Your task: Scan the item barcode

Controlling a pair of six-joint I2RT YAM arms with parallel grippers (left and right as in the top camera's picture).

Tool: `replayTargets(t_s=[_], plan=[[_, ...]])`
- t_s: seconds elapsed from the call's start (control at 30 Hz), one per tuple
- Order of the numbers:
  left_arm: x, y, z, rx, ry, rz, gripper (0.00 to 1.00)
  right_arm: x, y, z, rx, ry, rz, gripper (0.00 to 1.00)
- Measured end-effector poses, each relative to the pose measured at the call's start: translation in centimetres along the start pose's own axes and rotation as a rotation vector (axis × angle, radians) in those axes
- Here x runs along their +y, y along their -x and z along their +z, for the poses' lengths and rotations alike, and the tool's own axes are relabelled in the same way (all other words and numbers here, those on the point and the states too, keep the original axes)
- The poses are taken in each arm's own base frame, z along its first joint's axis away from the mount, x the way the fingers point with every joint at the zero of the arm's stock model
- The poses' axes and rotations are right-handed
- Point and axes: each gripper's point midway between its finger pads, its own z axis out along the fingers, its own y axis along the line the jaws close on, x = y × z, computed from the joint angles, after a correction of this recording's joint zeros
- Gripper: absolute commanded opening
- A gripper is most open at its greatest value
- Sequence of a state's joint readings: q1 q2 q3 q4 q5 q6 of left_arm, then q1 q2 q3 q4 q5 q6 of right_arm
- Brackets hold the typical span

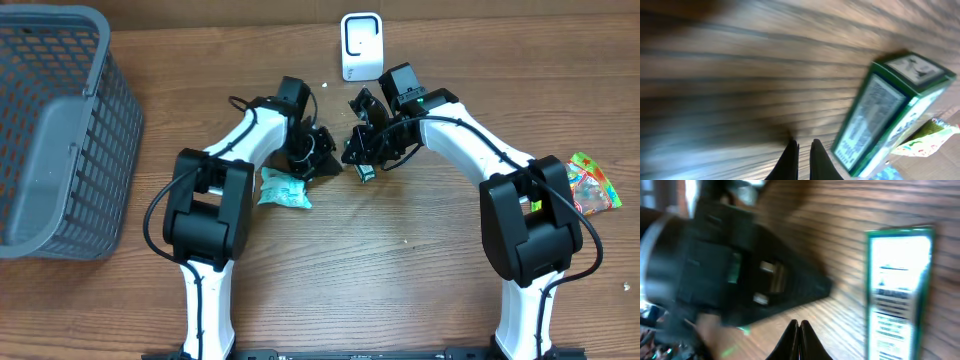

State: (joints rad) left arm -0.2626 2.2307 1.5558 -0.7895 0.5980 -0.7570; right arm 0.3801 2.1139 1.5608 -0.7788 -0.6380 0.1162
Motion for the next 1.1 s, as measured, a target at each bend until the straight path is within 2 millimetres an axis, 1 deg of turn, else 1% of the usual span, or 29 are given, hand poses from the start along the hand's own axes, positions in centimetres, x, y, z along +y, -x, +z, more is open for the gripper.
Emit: replayTargets(t_s=[0.13, 0.2, 0.33, 0.4, 0.5, 0.6, 0.73, 0.83, 1.1], plan=[[1.0, 1.3, -1.1, -0.015, -0.015, -0.037, 0.04, -2.0, 1.1, -0.7, -0.046, -0.067, 0.038, 0.04], [1.0, 1.8, -1.3, -0.026, -0.032, -0.033, 0.04, -3.3, 1.7, -1.4, -0.076, -0.101, 0.060, 0.04], [-0.2, 3.3, -1.4, -0.080, -0.084, 0.051, 0.04, -5.8, 2.7, -2.7, -0.123, -0.170, 0.083, 0.04], [-0.4, 3.4, -1.4, -0.088, -0.091, 0.079, 0.04, -6.3, 2.9, -2.9, -0.133, -0.192, 0.078, 0.04], [-0.8, 3.6, -1.1, -0.092, -0.107, 0.123, 0.04, -6.4, 3.0, -2.9, -0.135, -0.207, 0.057, 0.04], [-1.5, 3.5, -0.4, -0.070, -0.155, 0.169, 0.04, -6.4, 3.0, -2.6, -0.133, -0.210, 0.045, 0.04], [-3.2, 3.3, 0.7, -0.031, -0.251, 0.232, 0.04, -6.9, 2.8, -2.1, -0.120, -0.217, 0.047, 0.04], [-4.0, 2.8, 1.4, 0.000, -0.297, 0.262, 0.04, -7.3, 2.6, -1.8, -0.111, -0.219, 0.052, 0.04], [-4.4, 2.5, 1.8, 0.020, -0.322, 0.269, 0.04, -7.3, 2.5, -1.6, -0.105, -0.218, 0.050, 0.04]])
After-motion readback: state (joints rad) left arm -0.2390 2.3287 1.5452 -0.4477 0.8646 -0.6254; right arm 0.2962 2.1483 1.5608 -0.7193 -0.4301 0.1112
